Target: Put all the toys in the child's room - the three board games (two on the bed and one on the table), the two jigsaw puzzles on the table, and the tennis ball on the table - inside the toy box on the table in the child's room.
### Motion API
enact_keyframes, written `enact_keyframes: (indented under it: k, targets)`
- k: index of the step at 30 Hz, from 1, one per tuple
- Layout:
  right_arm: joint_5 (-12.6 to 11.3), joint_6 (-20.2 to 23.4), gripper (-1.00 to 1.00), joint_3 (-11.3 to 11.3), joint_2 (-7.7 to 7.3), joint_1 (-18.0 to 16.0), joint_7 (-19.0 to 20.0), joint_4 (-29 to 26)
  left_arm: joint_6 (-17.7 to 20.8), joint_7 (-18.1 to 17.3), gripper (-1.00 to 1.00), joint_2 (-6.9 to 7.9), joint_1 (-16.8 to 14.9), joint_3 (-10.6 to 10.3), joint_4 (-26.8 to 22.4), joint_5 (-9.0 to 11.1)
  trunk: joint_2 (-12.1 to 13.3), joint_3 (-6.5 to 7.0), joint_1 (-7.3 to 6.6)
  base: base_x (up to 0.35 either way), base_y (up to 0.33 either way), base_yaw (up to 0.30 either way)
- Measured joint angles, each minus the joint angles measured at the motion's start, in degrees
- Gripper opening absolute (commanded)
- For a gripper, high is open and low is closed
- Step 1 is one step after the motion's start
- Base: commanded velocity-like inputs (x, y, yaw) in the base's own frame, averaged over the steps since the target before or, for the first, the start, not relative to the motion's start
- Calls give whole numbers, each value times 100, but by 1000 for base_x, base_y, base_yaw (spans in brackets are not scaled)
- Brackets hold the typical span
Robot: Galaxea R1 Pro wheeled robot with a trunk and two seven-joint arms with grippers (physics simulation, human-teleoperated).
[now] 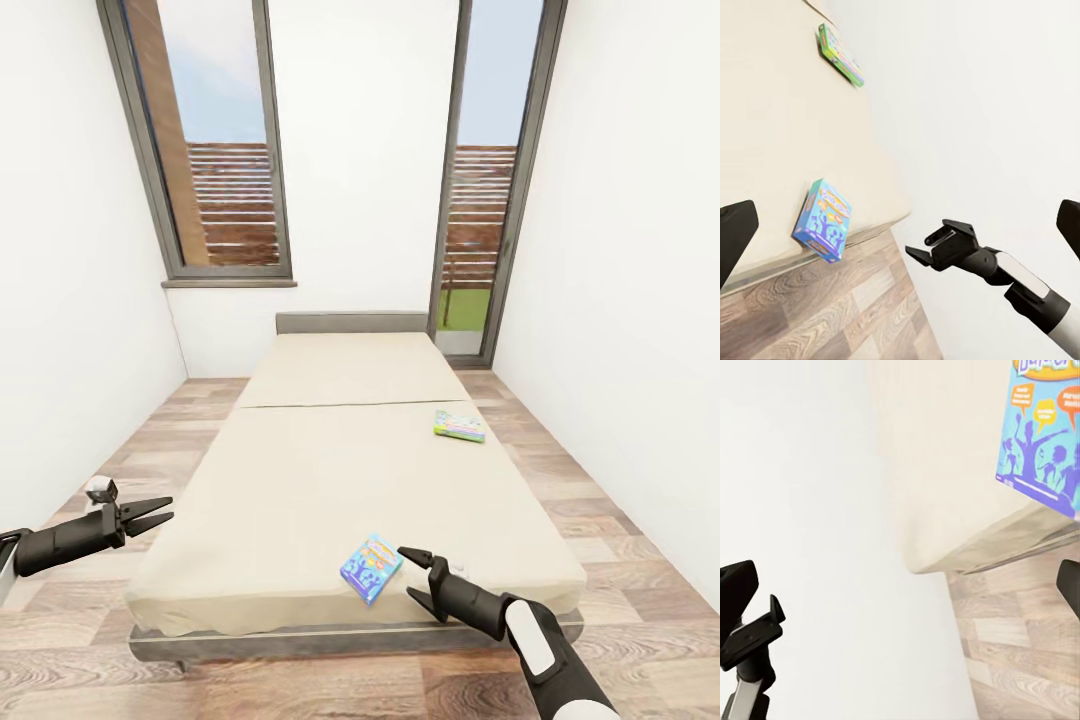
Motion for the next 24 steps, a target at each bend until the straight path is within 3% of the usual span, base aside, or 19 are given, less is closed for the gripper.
enact_keyframes:
  k: [3,24]
  targets:
    - [0,0,100,2,0,0,-21,2,2,0,100,2,0,2,0,0,0,0,0,0,2,0]
    - [-236,-8,100,3,-1,0,-32,3,14,0,100,-2,0,2,0,2,-841,-377,461,0,0,0]
